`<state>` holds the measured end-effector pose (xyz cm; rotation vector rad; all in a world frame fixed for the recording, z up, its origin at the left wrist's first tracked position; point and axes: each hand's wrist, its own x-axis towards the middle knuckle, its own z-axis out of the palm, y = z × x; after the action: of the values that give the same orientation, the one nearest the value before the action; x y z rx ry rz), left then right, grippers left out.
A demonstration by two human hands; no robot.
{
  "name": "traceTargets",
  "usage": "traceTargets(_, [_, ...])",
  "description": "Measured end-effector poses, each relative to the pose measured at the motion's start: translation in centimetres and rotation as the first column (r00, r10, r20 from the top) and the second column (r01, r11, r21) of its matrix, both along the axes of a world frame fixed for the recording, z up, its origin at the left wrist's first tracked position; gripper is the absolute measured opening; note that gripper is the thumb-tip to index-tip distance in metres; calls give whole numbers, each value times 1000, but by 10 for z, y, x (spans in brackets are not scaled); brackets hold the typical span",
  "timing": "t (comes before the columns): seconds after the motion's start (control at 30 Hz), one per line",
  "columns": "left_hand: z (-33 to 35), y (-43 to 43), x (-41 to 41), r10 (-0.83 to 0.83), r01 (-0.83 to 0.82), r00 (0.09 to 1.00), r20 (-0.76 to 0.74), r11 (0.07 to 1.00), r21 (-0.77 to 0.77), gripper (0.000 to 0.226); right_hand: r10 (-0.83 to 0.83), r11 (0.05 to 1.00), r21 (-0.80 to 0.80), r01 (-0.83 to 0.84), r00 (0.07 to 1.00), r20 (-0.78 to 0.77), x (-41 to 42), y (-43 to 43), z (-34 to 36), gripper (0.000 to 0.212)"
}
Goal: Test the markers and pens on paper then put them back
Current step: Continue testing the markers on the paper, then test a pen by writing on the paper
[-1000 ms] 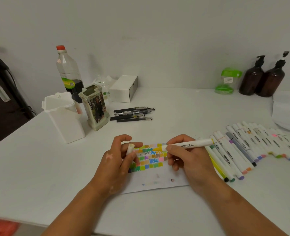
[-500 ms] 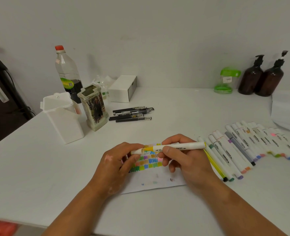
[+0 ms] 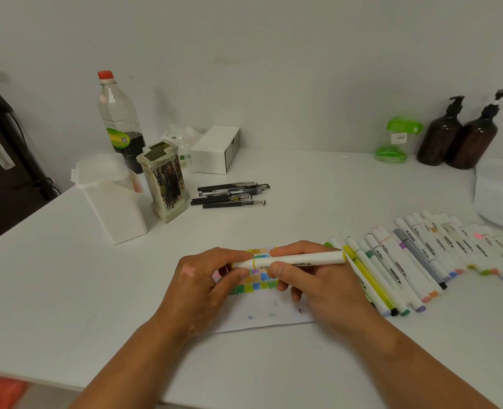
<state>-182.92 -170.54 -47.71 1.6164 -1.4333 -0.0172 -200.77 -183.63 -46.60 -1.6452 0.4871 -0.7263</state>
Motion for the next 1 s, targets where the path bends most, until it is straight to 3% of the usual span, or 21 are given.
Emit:
traceTargets(0.23, [-1,-5,-1,16,-14,999,-37,999,45,19,31,999,19,-32,999,42,-1,-2,6,28])
traceTargets(0.33, [-1,-4,1,45,-45,999,-13,999,18,21,127,982,135,-134,990,59,-15,-14,21,40])
traceTargets(0.4, [-1,-2,3,57,-57,995,77,998,2,21,287,939,210,-274,957,-34,-26,-18,35,45])
traceTargets(0.47, [0,-3,2,47,-45,987,156,999,-14,20,333,942,134,-307,908,-254,-29,-16,46,34])
traceTargets(0.53, [1,-5,0,25,-20,978,205,999,-25,20,156,960,-136,-246,869,-469,-23,-9,49,17])
traceTargets(0.63, [0,-3,-1,39,-38,979,199,999,-9,28,-69,879,-408,-249,778,-624,-15,8,43,19])
traceTargets(0.7, [-1,0,2,104,-107,979,173,994,8,37,-187,869,-461,-182,741,-645,-19,8,41,16])
traceTargets(0.8, [1,1,4,228,-232,960,162,973,4,25,-416,814,-579,-49,645,-641,-35,-11,42,14])
traceTargets(0.9, [2,-1,4,285,-292,945,160,956,19,13,-517,759,-646,-76,532,-671,-45,-26,38,21])
traceTargets(1.0, [1,-1,5,341,-343,939,53,938,48,15,-550,726,-677,-122,487,-678,-43,-31,28,27])
